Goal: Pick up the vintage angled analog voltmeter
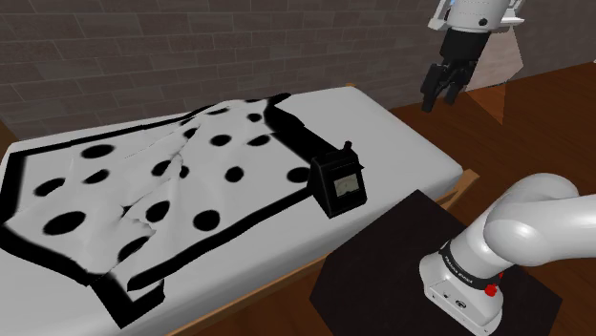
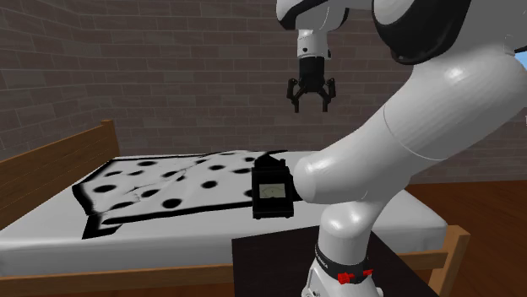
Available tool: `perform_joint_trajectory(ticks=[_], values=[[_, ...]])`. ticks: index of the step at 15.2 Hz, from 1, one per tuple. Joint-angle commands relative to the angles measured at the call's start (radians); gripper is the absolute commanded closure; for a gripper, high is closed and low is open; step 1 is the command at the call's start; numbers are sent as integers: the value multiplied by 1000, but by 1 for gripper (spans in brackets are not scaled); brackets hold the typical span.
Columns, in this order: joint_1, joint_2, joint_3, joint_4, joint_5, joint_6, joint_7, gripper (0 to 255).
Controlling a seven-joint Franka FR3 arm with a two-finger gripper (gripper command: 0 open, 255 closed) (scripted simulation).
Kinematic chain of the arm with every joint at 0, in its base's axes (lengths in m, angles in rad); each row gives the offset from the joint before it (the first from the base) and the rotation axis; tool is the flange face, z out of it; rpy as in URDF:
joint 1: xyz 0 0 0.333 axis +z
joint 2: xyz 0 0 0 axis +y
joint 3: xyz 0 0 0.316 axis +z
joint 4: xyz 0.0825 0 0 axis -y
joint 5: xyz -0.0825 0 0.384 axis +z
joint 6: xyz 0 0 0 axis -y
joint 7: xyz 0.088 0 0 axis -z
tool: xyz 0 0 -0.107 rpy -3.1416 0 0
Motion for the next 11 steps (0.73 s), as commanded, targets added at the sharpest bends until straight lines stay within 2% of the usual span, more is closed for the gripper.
perform_joint_trajectory(ticks=[1, 11], values=[[0, 0, 0, 0, 0, 0, 0, 0], [130, 201, -173, -116, -76, 378, -488, 0]])
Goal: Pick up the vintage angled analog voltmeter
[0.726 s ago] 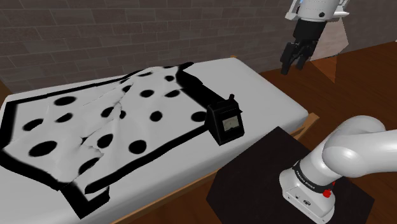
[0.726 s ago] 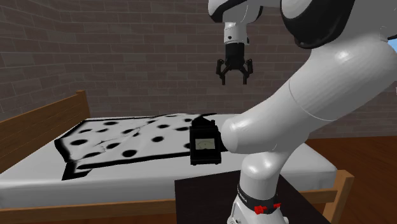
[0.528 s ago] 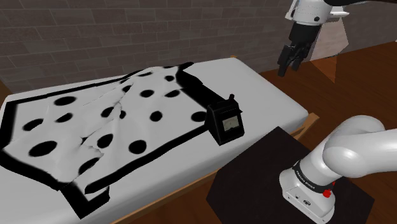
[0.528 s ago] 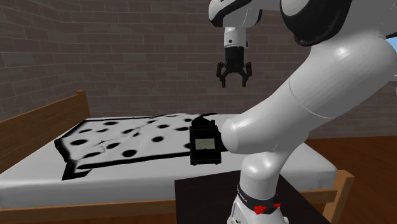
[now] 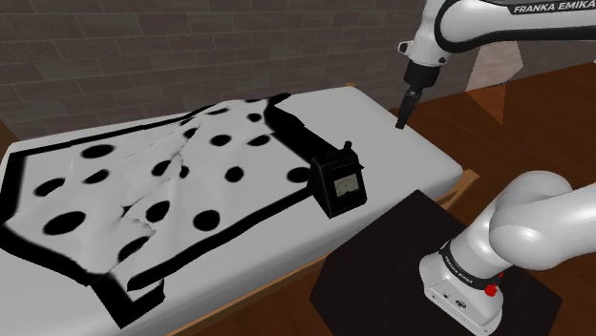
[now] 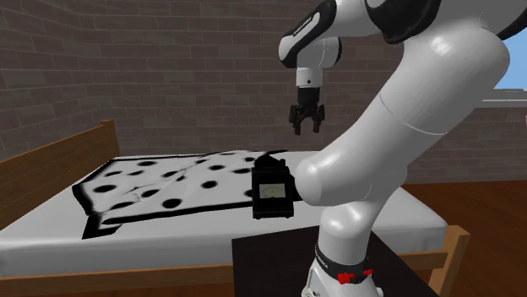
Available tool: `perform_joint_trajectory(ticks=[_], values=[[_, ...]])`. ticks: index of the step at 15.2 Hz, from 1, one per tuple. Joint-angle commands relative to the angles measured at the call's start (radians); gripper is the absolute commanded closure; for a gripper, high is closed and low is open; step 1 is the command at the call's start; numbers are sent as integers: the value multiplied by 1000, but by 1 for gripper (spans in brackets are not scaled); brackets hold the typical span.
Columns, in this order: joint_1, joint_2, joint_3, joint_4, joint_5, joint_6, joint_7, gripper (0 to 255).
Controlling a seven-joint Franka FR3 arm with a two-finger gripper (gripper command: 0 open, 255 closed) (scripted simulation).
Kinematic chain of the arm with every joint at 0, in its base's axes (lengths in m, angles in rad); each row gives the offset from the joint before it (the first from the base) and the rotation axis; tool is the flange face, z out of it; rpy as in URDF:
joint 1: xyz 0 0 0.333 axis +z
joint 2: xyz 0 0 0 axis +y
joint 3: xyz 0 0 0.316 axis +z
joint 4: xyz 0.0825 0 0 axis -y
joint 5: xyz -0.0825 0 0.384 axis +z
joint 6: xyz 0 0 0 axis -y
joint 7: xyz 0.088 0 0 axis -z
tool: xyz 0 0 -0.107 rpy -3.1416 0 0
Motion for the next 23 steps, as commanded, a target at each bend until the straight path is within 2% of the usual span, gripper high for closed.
perform_joint_trajectory(ticks=[1, 6, 12, 21, 22, 23], values=[[30, 61, -33, -2, -4, 78, -103, 0], [108, 221, -102, 3, 18, 257, -351, 0], [199, 425, -152, 45, 107, 435, -661, 0], [203, 496, -159, 2, 140, 544, -690, 0], [203, 495, -159, 1, 139, 544, -690, 255], [203, 494, -159, 1, 139, 544, -690, 255]])
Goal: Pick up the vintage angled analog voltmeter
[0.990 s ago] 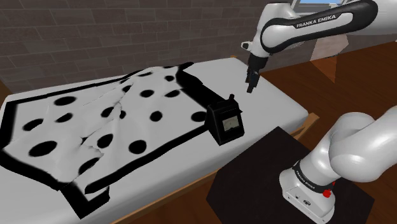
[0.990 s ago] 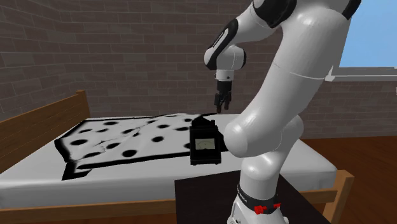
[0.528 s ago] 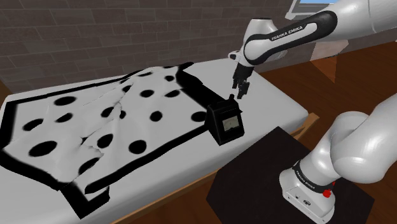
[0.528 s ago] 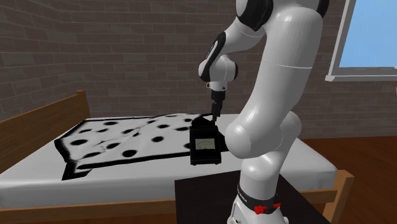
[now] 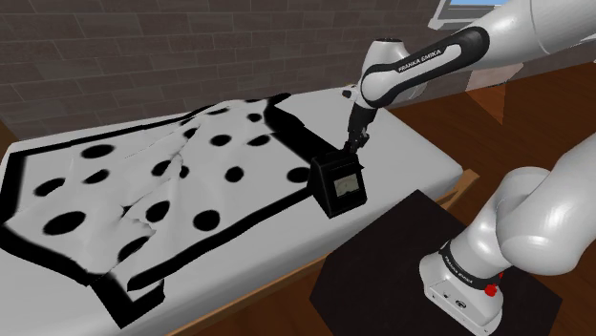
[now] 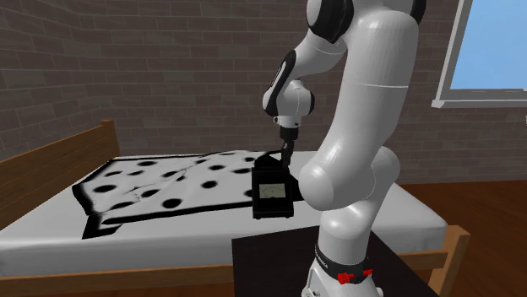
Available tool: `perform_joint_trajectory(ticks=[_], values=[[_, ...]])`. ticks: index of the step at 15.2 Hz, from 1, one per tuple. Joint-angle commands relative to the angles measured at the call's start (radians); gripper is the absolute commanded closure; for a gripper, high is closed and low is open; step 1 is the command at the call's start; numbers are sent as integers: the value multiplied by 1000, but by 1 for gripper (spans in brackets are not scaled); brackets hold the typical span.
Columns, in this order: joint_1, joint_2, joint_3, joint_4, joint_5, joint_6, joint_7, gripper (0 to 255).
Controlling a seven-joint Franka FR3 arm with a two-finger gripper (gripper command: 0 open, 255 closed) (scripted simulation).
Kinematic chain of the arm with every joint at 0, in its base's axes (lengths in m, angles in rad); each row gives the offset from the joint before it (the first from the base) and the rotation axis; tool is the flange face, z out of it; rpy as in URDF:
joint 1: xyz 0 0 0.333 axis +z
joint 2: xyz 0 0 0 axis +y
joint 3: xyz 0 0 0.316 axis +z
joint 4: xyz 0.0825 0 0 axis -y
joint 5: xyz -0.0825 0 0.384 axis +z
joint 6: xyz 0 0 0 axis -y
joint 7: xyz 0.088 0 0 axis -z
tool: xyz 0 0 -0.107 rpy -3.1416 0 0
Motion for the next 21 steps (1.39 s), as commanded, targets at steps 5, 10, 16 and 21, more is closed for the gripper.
perform_joint_trajectory(ticks=[5, 10, 16, 21], values=[[0, 1, 0, -1, 1, 1, -1, 255], [-1, -18, 2, 10, -9, -27, 8, 255], [-5, -72, 9, 46, -33, -113, 30, 255], [-7, -110, 16, 81, -46, -185, 44, 255]])
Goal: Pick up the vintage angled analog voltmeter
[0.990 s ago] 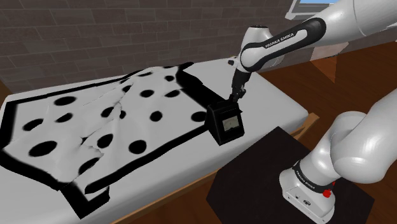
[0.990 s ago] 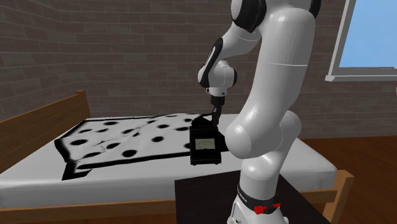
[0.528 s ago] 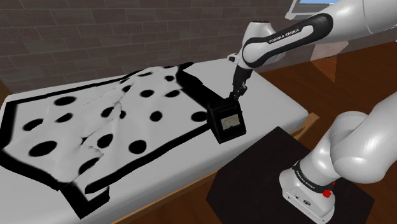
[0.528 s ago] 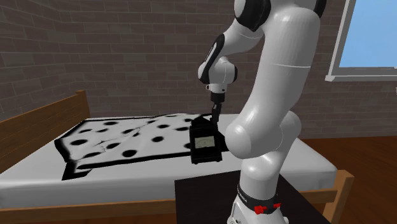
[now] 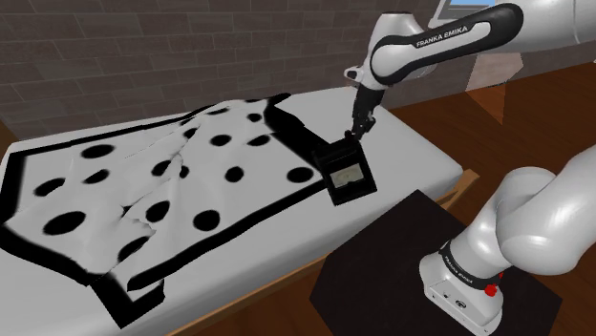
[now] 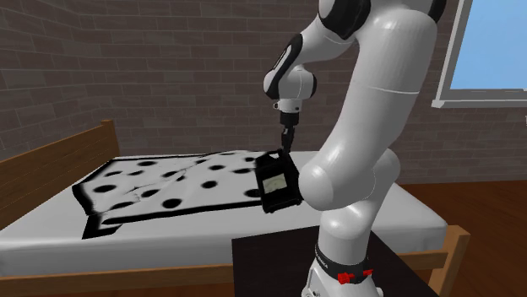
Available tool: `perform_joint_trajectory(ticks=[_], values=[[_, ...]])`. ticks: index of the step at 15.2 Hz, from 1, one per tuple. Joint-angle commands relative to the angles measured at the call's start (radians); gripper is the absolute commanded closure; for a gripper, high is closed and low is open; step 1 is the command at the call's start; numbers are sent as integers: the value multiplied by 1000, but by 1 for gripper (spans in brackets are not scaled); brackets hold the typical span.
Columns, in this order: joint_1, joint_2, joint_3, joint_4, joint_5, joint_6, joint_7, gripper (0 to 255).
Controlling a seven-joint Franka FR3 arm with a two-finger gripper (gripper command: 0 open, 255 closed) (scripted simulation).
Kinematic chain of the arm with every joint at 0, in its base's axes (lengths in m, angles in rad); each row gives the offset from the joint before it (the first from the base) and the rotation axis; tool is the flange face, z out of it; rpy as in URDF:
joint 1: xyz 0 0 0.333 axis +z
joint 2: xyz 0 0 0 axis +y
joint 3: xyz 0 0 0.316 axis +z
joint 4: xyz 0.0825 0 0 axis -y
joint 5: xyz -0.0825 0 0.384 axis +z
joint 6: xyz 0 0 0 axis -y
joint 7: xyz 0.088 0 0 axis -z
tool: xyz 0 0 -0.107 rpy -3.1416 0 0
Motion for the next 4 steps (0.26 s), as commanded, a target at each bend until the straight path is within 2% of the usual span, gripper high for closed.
perform_joint_trajectory(ticks=[1, 4], values=[[-1, -16, 3, 18, -5, -30, 5, 255], [-1, -24, 4, 27, -7, -46, 8, 255]])
